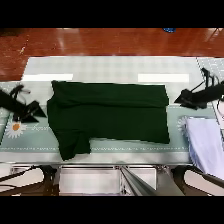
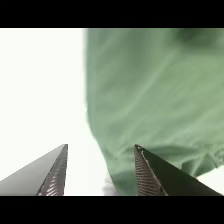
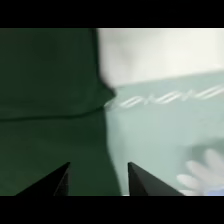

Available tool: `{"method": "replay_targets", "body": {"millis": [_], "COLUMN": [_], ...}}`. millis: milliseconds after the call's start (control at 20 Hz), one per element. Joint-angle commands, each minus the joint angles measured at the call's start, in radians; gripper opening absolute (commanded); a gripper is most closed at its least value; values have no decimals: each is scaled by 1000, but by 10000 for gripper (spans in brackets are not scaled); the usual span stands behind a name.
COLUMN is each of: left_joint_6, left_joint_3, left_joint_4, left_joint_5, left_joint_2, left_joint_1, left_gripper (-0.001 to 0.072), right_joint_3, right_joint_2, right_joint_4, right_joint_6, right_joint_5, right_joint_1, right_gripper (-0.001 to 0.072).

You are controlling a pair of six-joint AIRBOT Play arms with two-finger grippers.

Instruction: Fold the shirts.

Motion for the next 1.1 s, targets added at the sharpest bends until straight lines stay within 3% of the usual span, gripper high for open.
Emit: {"method": "replay_targets", "body": {"millis": [0,150,400,950,1000,1050], "left_joint_6": [88,164,142,172,167,165], "left_joint_3": [-316,-418,-446,-531,-531,-530], "left_joint_4": [-269,-344,-253,-296,-297,-297], "left_joint_5": [130,132,108,208,216,222], "left_joint_2": [154,166,164,154,154,154], "left_joint_1": [212,251,211,34,34,36], "left_gripper": [508,508,508,491,357,142], "right_joint_3": [-282,-380,-391,-391,-391,-391], "right_joint_2": [176,236,241,241,241,241], "right_joint_4": [218,257,274,302,302,291], "right_joint_6": [-109,-121,-123,-127,-126,-126], "right_joint_5": [-138,-142,-128,-151,-147,-132], "right_joint_1": [-9,-8,-8,-17,-34,-61], "right_gripper": [417,417,416,416,416,416]}}
